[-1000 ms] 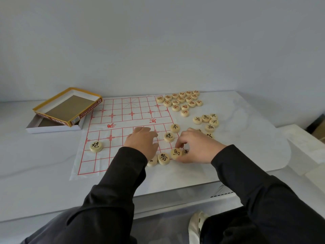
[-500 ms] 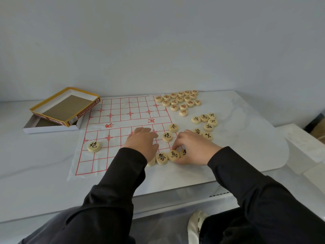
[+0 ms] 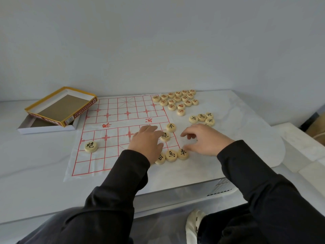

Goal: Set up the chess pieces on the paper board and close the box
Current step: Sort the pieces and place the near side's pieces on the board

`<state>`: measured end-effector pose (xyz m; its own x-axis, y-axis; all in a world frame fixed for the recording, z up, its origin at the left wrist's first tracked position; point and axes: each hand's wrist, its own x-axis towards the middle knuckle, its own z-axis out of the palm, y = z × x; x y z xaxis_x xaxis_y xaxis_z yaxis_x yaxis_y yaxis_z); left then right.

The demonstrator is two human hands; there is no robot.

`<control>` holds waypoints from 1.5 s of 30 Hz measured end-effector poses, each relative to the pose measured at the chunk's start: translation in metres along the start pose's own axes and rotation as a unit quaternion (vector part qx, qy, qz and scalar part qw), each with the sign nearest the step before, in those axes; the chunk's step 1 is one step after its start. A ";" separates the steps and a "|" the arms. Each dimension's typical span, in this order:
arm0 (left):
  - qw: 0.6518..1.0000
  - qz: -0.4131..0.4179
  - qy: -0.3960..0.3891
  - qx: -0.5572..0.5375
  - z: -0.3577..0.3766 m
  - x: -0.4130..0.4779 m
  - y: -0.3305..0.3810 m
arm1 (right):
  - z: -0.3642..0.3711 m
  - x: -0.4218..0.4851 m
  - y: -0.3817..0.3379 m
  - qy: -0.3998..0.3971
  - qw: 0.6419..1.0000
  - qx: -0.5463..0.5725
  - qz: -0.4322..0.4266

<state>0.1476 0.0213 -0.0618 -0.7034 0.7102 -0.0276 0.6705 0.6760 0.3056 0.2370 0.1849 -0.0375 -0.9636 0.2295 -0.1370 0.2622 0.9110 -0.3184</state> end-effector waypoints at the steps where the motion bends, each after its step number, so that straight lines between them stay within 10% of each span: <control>1: 1.000 0.010 0.007 0.001 0.001 0.000 0.002 | -0.002 0.001 0.005 0.032 0.999 0.015 0.014; 8: 0.999 0.036 0.020 0.001 0.007 0.002 0.009 | -0.011 0.000 0.044 -0.005 0.983 -0.049 0.176; 29: 0.999 0.018 0.039 0.005 0.009 0.002 0.008 | -0.001 0.017 0.056 0.048 0.980 -0.047 0.190; 33: 0.999 0.016 0.038 0.005 0.009 0.002 0.006 | -0.004 0.032 0.076 0.174 0.958 0.131 0.187; 45: 0.999 0.000 0.039 0.007 0.006 0.002 0.002 | 0.007 0.048 0.080 0.178 0.920 0.315 0.148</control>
<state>0.1490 0.0251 -0.0667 -0.7187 0.6937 0.0469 0.6739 0.6784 0.2927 0.2122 0.2661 -0.0756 -0.7716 0.6357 -0.0239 0.3852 0.4370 -0.8128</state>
